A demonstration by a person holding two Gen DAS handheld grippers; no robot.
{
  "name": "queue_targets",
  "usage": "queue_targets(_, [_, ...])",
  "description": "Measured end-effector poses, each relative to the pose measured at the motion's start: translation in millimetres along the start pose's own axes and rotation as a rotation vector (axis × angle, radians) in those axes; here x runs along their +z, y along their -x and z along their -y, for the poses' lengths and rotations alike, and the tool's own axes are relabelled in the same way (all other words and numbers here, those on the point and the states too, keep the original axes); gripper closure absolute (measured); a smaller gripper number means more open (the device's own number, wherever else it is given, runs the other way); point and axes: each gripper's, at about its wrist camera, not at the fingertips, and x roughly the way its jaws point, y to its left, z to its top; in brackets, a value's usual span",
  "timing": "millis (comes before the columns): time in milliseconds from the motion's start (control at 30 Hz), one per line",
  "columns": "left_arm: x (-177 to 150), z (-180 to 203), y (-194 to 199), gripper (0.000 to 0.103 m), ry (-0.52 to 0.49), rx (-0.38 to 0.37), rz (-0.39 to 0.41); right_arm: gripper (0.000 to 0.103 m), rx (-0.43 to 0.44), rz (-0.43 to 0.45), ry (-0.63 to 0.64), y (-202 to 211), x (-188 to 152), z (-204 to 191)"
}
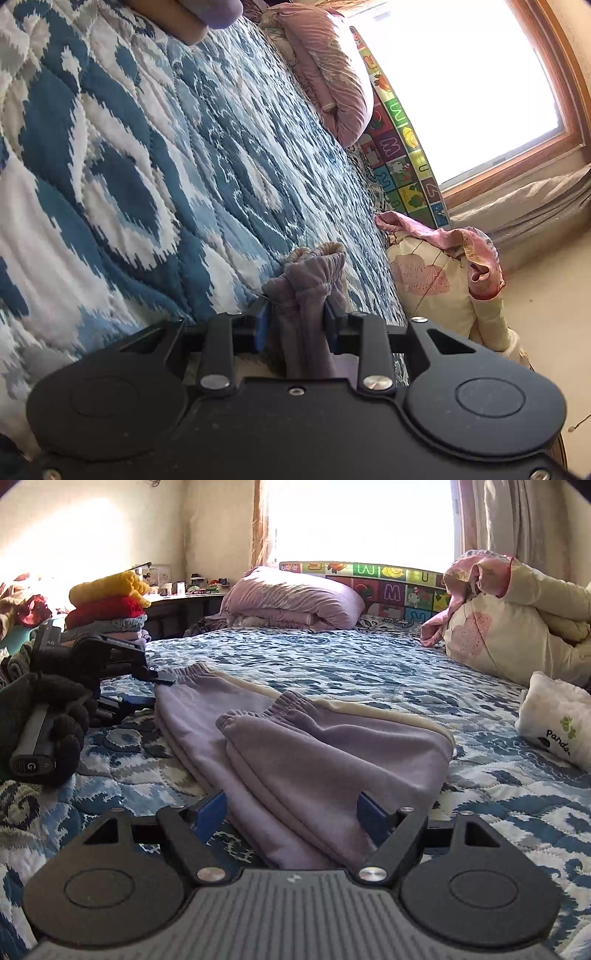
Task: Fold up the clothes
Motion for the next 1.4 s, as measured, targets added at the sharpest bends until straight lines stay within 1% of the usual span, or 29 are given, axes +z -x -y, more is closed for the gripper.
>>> queue_targets(33, [-0.6,2.6,1.1,0.072,-0.013,0.022,0.002,0.026,0.004,0.002,-0.030,0.5,0.4,4.8])
queue_targets(67, [-1.2,6.8,3.2,0.067,-0.032,0.042,0.008,0.026,0.007,0.004,-0.060,1.0,0.8,9.6])
queue_targets(100, [-1.7,11.4,5.5,0.050,-0.051,0.063,0.013,0.026,0.011,0.006,-0.090,1.5,1.2,14.4])
queue_targets(133, [-2.2,16.0,7.8,0.036,-0.070,0.083,0.019,0.026,0.014,0.008,-0.119,2.0,1.6,19.1])
queue_targets(167, [-2.7,20.6,10.1,0.033,-0.090,0.104,0.025,0.026,0.017,0.007,-0.132,2.1,1.4,21.6])
queue_targets(333, [-1.0,19.5,-1.6,0.033,-0.086,0.105,-0.042,0.026,0.022,0.003,-0.169,0.3,-0.2,28.1])
queue_targets(400, [4.6,14.0,-4.9,0.033,-0.004,0.047,-0.114,0.025,0.024,-0.002,-0.165,-1.2,-0.7,27.6])
queue_targets(433, [6.2,11.2,-5.3,0.033,0.031,0.029,-0.129,0.025,0.025,-0.005,-0.164,-2.0,-0.8,27.2])
queue_targets(500, [8.9,5.4,-5.5,0.034,0.097,0.001,-0.147,0.025,0.024,-0.010,-0.165,-3.3,-0.7,26.4])
queue_targets(567, [9.3,3.0,-7.0,0.035,0.109,-0.012,-0.143,0.025,0.023,-0.016,-0.167,-4.9,-0.8,26.8])
queue_targets(600, [9.4,2.0,-7.8,0.039,0.112,-0.017,-0.140,0.024,0.021,-0.018,-0.166,-5.8,-1.0,26.4])
queue_targets(667, [9.6,0.0,-9.4,0.056,0.118,-0.029,-0.134,0.024,0.015,-0.023,-0.164,-7.6,-1.2,25.6])
queue_targets(700, [9.7,-1.0,-10.2,0.077,0.121,-0.034,-0.130,0.024,0.012,-0.024,-0.163,-8.5,-1.3,25.3])
queue_targets(733, [9.7,-2.0,-11.0,0.087,0.124,-0.040,-0.127,0.024,0.008,-0.026,-0.162,-9.1,-1.4,24.8])
queue_targets(800, [9.9,-4.0,-12.6,0.088,0.131,-0.052,-0.121,0.024,0.003,-0.027,-0.159,-9.8,-1.9,24.2])
queue_targets(833, [10.0,-5.0,-13.4,0.091,0.134,-0.057,-0.118,0.024,0.002,-0.027,-0.159,-9.7,-2.1,24.3])
queue_targets(867, [10.1,-6.0,-14.2,0.091,0.137,-0.063,-0.114,0.024,0.001,-0.026,-0.159,-9.7,-2.2,24.4])
queue_targets(1000, [2.0,29.3,-1.7,0.093,-0.032,-0.133,-0.037,0.024,-0.001,-0.022,-0.172,-9.3,-1.6,26.5])
queue_targets(1133, [-18.3,78.7,12.2,0.093,-0.271,-0.198,0.038,0.026,0.016,0.001,-0.194,-6.1,-0.1,30.1])
queue_targets(1200, [-35.5,106.3,17.7,0.093,-0.418,-0.229,0.061,0.031,0.035,0.016,-0.228,-3.8,1.4,35.0])
queue_targets(1233, [-45.5,118.6,21.3,0.093,-0.490,-0.245,0.069,0.032,0.047,0.024,-0.263,-3.0,1.9,39.5])
queue_targets(1300, [-69.4,141.4,27.7,0.093,-0.643,-0.288,0.071,0.036,0.074,0.042,-0.354,-1.7,1.5,51.3])
queue_targets(1333, [-83.6,151.9,30.1,0.093,-0.730,-0.308,0.071,0.037,0.089,0.051,-0.409,-1.2,0.8,58.4])
queue_targets(1400, [-118.9,170.9,32.1,0.093,-0.952,-0.327,0.064,0.037,0.118,0.073,-0.535,0.0,-2.9,74.6])
